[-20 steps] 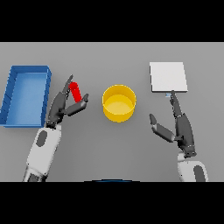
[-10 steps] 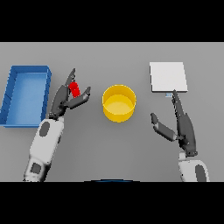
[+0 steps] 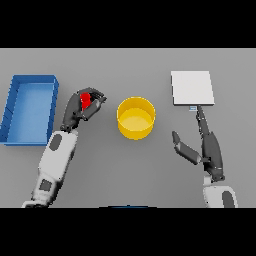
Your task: Pick up the red beaker and tilt it to pour out 1 green nut into yellow bowl. Pick up the yellow bowl and place it on the metallic measuring scale.
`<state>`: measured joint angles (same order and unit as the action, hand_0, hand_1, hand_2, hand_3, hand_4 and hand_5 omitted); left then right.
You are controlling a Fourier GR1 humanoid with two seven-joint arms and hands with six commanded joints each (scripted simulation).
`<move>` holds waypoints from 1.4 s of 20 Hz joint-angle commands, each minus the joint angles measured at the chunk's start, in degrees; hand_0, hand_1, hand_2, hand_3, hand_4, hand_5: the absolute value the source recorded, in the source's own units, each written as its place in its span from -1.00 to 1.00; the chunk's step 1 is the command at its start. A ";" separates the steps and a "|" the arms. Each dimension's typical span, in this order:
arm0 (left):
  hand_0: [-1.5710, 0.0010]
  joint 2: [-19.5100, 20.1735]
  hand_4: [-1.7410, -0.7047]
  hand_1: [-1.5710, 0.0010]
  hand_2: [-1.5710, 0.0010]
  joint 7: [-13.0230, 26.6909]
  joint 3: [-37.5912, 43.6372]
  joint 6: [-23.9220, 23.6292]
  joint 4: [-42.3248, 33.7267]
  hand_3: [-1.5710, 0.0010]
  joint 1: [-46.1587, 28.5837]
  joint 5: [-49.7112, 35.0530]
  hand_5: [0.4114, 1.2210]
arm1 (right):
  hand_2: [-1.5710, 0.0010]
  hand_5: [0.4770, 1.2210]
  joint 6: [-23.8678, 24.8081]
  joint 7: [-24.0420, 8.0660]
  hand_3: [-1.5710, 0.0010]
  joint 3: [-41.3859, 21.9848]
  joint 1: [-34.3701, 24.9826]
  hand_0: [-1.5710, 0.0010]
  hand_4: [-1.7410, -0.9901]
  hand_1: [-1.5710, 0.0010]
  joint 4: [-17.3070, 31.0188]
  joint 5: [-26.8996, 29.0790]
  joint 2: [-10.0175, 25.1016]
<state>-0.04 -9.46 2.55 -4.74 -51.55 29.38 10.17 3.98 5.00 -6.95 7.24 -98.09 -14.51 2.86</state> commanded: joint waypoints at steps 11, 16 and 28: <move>-0.95 -1.56 -0.90 -0.95 -0.95 0.54 0.03 -3.49 -5.32 -0.93 -0.21 -2.59 0.74 | 1.00 -0.54 0.06 -0.48 1.00 0.55 -0.25 1.00 0.28 1.00 -0.59 0.34 0.44; -0.98 2.08 -0.97 -0.98 -0.98 6.05 -6.51 -3.02 -12.81 -0.98 0.01 2.13 0.74 | 1.00 -0.51 -0.33 1.12 1.00 -0.18 0.43 1.00 0.28 1.00 -0.37 -0.49 0.68; -1.00 11.87 -0.99 -1.00 -1.00 20.68 -21.12 1.75 -11.90 -1.00 8.55 17.54 0.78 | 1.00 -0.44 -0.09 -1.37 1.00 -0.26 0.08 1.00 0.30 1.00 -1.01 -1.13 0.74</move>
<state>11.81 11.24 -18.56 -3.02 -63.46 37.96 27.61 3.90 3.59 -7.20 7.29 -99.10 -15.64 3.60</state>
